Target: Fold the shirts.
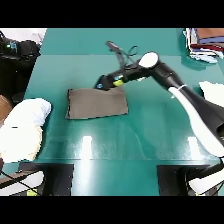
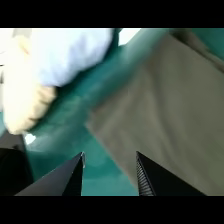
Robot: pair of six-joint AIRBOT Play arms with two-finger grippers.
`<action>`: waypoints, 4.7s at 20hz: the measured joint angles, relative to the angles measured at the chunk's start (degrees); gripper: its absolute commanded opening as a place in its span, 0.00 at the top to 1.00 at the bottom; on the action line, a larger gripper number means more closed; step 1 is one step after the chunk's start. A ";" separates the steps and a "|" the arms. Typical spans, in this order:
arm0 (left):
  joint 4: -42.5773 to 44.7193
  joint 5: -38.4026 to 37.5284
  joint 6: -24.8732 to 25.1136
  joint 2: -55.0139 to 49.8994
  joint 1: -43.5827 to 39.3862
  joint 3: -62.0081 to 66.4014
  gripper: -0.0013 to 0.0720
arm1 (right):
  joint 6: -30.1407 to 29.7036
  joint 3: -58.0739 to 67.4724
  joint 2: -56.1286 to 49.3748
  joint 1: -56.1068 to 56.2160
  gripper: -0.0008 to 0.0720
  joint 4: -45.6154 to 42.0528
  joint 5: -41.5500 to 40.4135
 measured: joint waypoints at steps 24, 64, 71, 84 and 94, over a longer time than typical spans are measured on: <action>-6.25 0.63 0.50 -0.59 -2.25 0.00 0.95 | 8.52 -0.90 -14.71 -5.60 0.96 3.61 1.51; -6.97 2.99 -1.16 -0.59 -15.61 0.00 0.95 | 18.10 17.62 12.87 -76.06 0.96 -18.78 18.18; -6.93 2.82 -0.02 -0.59 -15.61 0.00 0.95 | 19.93 6.71 20.13 -82.20 0.96 -31.91 24.68; -6.95 2.67 2.10 -0.61 -15.61 0.00 0.95 | 19.52 -16.24 32.98 -89.70 0.18 -30.64 23.12; -6.97 3.61 2.21 -0.61 -15.61 0.00 0.95 | 19.08 -16.96 39.36 -51.95 0.96 -21.77 13.00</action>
